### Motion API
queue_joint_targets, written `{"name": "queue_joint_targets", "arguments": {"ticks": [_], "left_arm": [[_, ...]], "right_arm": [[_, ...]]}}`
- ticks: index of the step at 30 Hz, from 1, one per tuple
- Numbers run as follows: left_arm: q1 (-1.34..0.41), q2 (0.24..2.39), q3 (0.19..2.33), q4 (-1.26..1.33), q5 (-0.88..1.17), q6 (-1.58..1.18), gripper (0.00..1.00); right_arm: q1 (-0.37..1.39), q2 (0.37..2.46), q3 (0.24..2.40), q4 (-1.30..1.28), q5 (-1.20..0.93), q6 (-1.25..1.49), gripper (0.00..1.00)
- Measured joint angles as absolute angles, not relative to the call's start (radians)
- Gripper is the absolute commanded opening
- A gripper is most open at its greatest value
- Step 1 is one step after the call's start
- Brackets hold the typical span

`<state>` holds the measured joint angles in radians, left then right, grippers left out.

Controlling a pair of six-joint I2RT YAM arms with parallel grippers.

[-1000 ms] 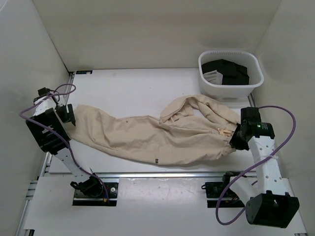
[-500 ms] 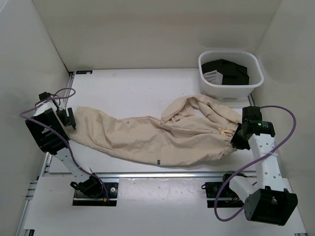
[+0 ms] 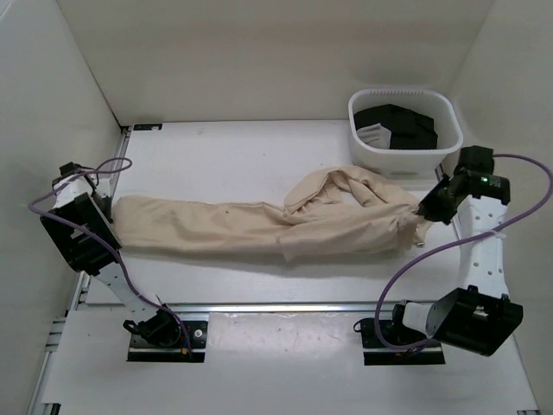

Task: Fold and stack the trousers
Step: Flatten the trousers out

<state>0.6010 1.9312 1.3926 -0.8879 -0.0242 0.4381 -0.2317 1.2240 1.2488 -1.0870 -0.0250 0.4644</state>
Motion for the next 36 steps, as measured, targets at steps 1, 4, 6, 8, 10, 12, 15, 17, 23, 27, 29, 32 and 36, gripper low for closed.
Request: {"name": "queue_joint_targets", "arguments": {"ticks": [1, 4, 6, 8, 10, 12, 15, 17, 23, 27, 29, 32, 36], "left_arm": [[0.607, 1.92, 1.412, -0.906, -0.047, 0.462, 0.14], [0.624, 1.835, 1.404, -0.937, -0.096, 0.526, 0.14], [0.637, 1.743, 1.339, -0.945, -0.139, 0.57, 0.14], [0.657, 1.678, 1.266, -0.947, -0.176, 0.603, 0.14], [0.676, 1.645, 1.183, -0.943, -0.203, 0.626, 0.14], [0.693, 1.649, 1.105, -0.936, -0.223, 0.64, 0.14], [0.701, 1.666, 1.028, -0.933, -0.241, 0.656, 0.5], [0.706, 1.666, 1.006, -0.93, -0.251, 0.666, 0.85], [0.714, 1.665, 1.097, -0.951, -0.235, 0.674, 1.0], [0.494, 1.603, 1.244, -0.95, -0.234, 0.673, 1.0], [0.265, 1.589, 1.361, -0.955, -0.217, 0.662, 1.0], [-0.053, 1.676, 1.647, -0.961, -0.139, 0.626, 1.0], [-0.306, 1.94, 2.094, -0.92, -0.036, 0.573, 1.0]], "right_arm": [[-0.261, 1.232, 1.285, -1.085, -0.034, 0.475, 0.0], [-0.342, 1.174, 1.237, -1.093, -0.058, 0.518, 0.0], [-0.373, 1.1, 1.127, -1.125, -0.056, 0.545, 0.0], [-0.394, 1.022, 1.005, -1.168, -0.041, 0.577, 0.0], [-0.403, 0.954, 0.897, -1.203, -0.017, 0.61, 0.0], [-0.406, 0.915, 0.828, -1.233, 0.013, 0.648, 0.03], [-0.406, 0.887, 0.769, -1.246, 0.075, 0.702, 0.58], [-0.406, 0.886, 0.769, -1.254, 0.124, 0.728, 0.99], [-0.406, 0.907, 0.898, -1.287, 0.253, 0.734, 0.99], [-0.403, 0.912, 1.052, -1.249, 0.28, 0.688, 0.98], [-0.392, 0.925, 1.085, -1.197, 0.255, 0.65, 0.97], [-0.384, 0.981, 1.091, -1.122, 0.184, 0.608, 0.88], [-0.373, 1.088, 1.048, -0.994, 0.094, 0.586, 0.85]]}}
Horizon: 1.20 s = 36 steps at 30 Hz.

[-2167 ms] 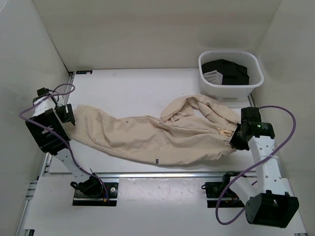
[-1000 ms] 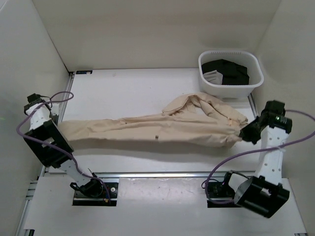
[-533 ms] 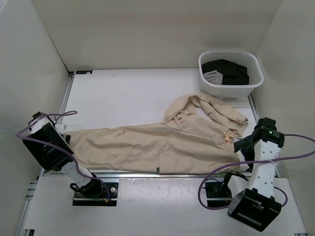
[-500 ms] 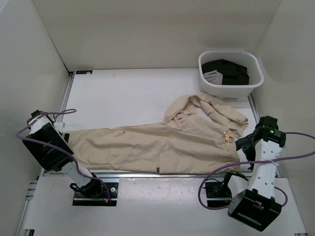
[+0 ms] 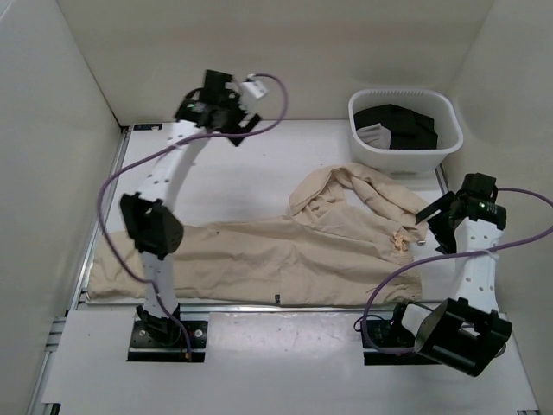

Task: Fold and stack the trousers
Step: Flatten the trousers out

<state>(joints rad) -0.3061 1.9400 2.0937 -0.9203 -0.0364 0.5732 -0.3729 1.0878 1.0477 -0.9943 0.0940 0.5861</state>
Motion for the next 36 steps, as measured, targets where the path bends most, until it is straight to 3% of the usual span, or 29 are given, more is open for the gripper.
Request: {"name": "queue_joint_targets", "arguments": {"ticks": [4, 10, 11, 13, 16, 17, 20, 21, 24, 27, 28, 29, 32, 33, 36], "left_arm": [[-0.491, 2.201, 2.339, -0.87, 0.014, 0.541, 1.0], [-0.723, 2.438, 2.262, -0.796, 0.052, 0.5, 1.0], [-0.742, 2.464, 2.254, -0.791, 0.046, 0.491, 0.96], [-0.763, 2.504, 2.249, -0.786, 0.024, 0.469, 0.72], [-0.755, 2.506, 2.226, -0.759, -0.016, 0.442, 0.32], [-0.746, 2.498, 2.2, -0.741, -0.032, 0.445, 0.14], [-0.724, 2.445, 2.084, -0.694, -0.075, 0.437, 0.14], [-0.715, 2.417, 2.031, -0.68, -0.089, 0.432, 0.14], [-0.675, 2.313, 1.873, -0.685, -0.09, 0.4, 0.14], [-0.599, 2.204, 1.716, -0.719, -0.055, 0.376, 0.15], [-0.569, 2.164, 1.659, -0.735, -0.037, 0.376, 0.25], [-0.541, 2.122, 1.597, -0.752, -0.022, 0.38, 0.47], [-0.485, 2.016, 1.463, -0.847, 0.028, 0.422, 0.73], [-0.484, 1.987, 1.439, -0.891, 0.053, 0.434, 1.0], [-0.501, 1.964, 1.494, -0.976, 0.123, 0.454, 1.0]], "right_arm": [[-0.347, 1.145, 0.962, -0.896, 0.02, 0.583, 0.93], [-0.25, 1.222, 0.91, -0.803, -0.001, 0.595, 0.94], [-0.248, 1.237, 0.899, -0.786, 0.003, 0.599, 0.94], [-0.248, 1.277, 0.869, -0.759, 0.017, 0.614, 0.92], [-0.248, 1.358, 0.849, -0.75, 0.047, 0.641, 0.72], [-0.248, 1.383, 0.843, -0.743, 0.054, 0.649, 0.54], [-0.246, 1.443, 0.826, -0.723, 0.065, 0.666, 0.27], [-0.242, 1.455, 0.82, -0.719, 0.07, 0.672, 0.17], [-0.205, 1.466, 0.817, -0.71, 0.081, 0.672, 0.03], [-0.106, 1.466, 0.823, -0.7, 0.086, 0.67, 0.01], [-0.066, 1.466, 0.828, -0.699, 0.084, 0.67, 0.01], [-0.023, 1.466, 0.835, -0.698, 0.084, 0.669, 0.01], [0.062, 1.467, 0.847, -0.697, 0.083, 0.668, 0.01], [0.073, 1.467, 0.848, -0.696, 0.082, 0.667, 0.01], [0.074, 1.471, 0.848, -0.697, 0.083, 0.664, 0.12]]}}
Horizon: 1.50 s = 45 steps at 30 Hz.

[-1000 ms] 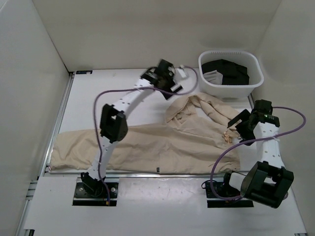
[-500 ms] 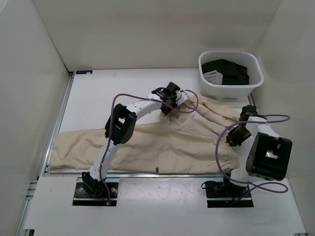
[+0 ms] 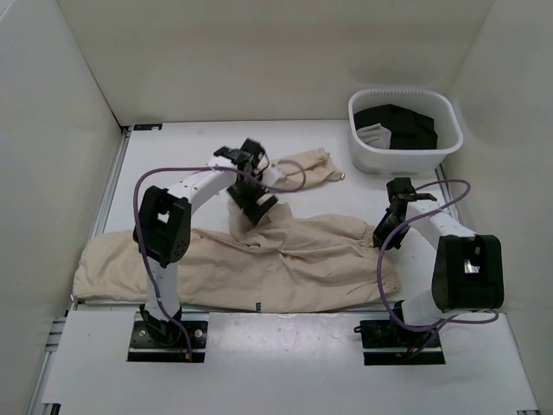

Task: Fold and stack the trousers
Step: Flatten the trousers out

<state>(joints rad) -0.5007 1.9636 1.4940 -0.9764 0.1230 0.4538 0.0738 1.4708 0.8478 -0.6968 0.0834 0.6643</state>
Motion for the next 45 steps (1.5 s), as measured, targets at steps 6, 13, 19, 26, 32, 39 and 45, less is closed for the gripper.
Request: {"name": "queue_joint_targets", "arguments": {"ticks": [6, 13, 19, 26, 32, 39, 45], "left_arm": [[-0.519, 2.126, 2.09, -0.91, 0.118, 0.443, 1.0], [-0.536, 2.387, 2.352, -0.736, 0.012, 0.469, 1.0], [-0.553, 2.574, 2.321, -0.693, 0.001, 0.446, 0.86], [-0.551, 2.572, 2.317, -0.636, -0.131, 0.424, 0.14], [-0.523, 2.552, 2.274, -0.628, -0.152, 0.377, 0.14], [-0.406, 2.341, 2.131, -0.625, -0.15, 0.308, 0.14], [-0.291, 2.135, 2.026, -0.637, -0.026, 0.311, 0.71]], "right_arm": [[0.074, 1.494, 0.909, -0.738, 0.099, 0.619, 0.47], [0.075, 1.491, 1.082, -0.786, 0.132, 0.565, 0.63], [0.077, 1.527, 1.143, -0.786, 0.091, 0.517, 0.76], [0.11, 1.748, 1.203, -0.765, 0.052, 0.467, 0.78], [0.117, 1.82, 1.202, -0.768, 0.041, 0.457, 0.46], [0.109, 1.868, 1.217, -0.788, 0.028, 0.467, 0.04], [0.099, 1.875, 1.248, -0.804, 0.029, 0.467, 0.0]]}}
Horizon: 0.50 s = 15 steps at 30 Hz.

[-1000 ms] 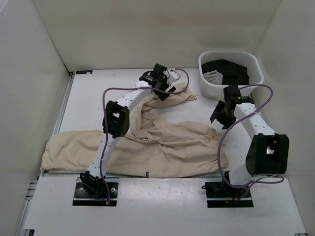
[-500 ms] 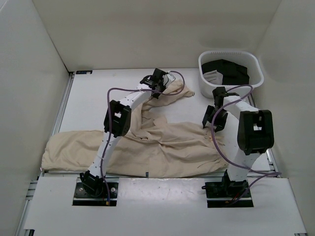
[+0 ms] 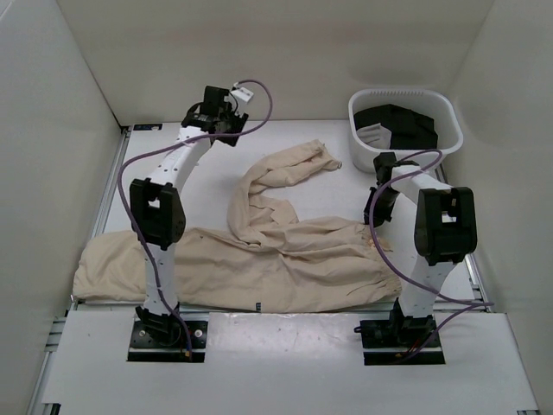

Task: Fold and stack the trousers
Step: Flatten the trousers out

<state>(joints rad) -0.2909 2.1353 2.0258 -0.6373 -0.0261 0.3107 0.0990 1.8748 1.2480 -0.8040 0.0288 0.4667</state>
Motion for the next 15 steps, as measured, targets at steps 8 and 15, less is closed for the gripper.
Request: {"name": "queue_joint_targets", "arguments": {"ticks": [8, 15], "left_arm": [[-0.425, 2.292, 2.128, -0.694, 0.103, 0.332, 0.79], [-0.438, 2.368, 2.115, -0.81, 0.155, 0.333, 0.4]], "right_arm": [[0.098, 1.875, 1.262, -0.811, 0.037, 0.466, 0.0], [0.098, 1.871, 1.261, -0.813, 0.057, 0.463, 0.0]]}}
